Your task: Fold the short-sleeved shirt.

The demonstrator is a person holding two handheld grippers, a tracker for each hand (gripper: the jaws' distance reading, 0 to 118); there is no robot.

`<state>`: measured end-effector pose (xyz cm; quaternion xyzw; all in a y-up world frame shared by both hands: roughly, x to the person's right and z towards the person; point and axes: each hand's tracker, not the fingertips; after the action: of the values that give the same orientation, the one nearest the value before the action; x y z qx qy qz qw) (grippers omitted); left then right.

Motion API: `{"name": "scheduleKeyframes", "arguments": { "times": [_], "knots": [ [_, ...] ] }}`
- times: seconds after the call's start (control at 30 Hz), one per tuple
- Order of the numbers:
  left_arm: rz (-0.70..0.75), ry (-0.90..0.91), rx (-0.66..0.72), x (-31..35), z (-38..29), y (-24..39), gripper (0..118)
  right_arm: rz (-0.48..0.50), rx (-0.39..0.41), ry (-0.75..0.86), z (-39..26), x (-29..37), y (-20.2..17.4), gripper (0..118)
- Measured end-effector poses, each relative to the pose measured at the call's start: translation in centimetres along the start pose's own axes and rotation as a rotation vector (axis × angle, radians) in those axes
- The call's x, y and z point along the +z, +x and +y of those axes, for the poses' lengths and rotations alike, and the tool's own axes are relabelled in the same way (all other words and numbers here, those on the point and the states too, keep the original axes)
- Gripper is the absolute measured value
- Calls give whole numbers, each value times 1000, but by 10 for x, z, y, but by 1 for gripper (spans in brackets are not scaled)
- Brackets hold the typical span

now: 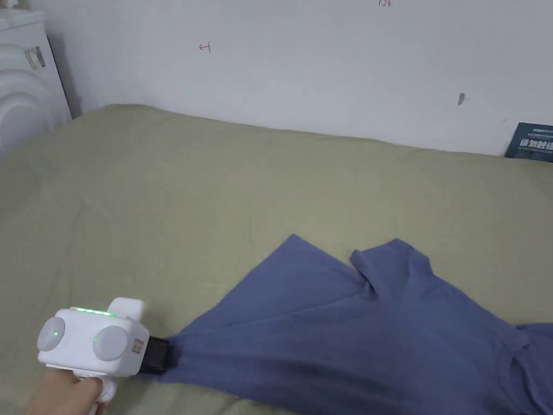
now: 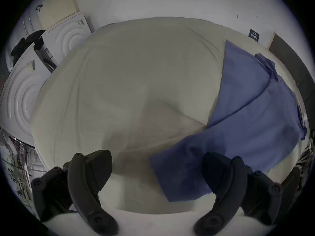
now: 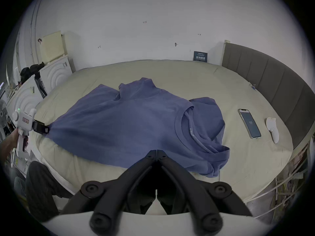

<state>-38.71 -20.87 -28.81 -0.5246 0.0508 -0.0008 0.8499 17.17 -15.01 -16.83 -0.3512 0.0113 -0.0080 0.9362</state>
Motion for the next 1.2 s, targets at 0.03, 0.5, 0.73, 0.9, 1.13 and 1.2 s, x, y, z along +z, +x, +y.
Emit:
{"name": "scheduleKeyframes", "arguments": {
  "times": [0.03,0.5,0.73,0.9,1.13,1.2],
  "knots": [
    [-63,15,0,5,-2,0,76,4,0,-2,0,-1,0,0],
    [-107,49,-19,25,-7,18,6,20,13,-9,82,-72,16,0],
    [-139,61,20,21,-8,12,6,-9,72,-89,160,-180,23,0],
    [-156,55,38,25,-4,14,6,-22,106,-208,194,-258,33,0],
    [-164,42,36,23,5,17,6,-58,203,-372,192,-310,29,107],
    [-166,39,37,22,6,18,6,-74,218,-377,180,-316,24,106]
  ]
}}
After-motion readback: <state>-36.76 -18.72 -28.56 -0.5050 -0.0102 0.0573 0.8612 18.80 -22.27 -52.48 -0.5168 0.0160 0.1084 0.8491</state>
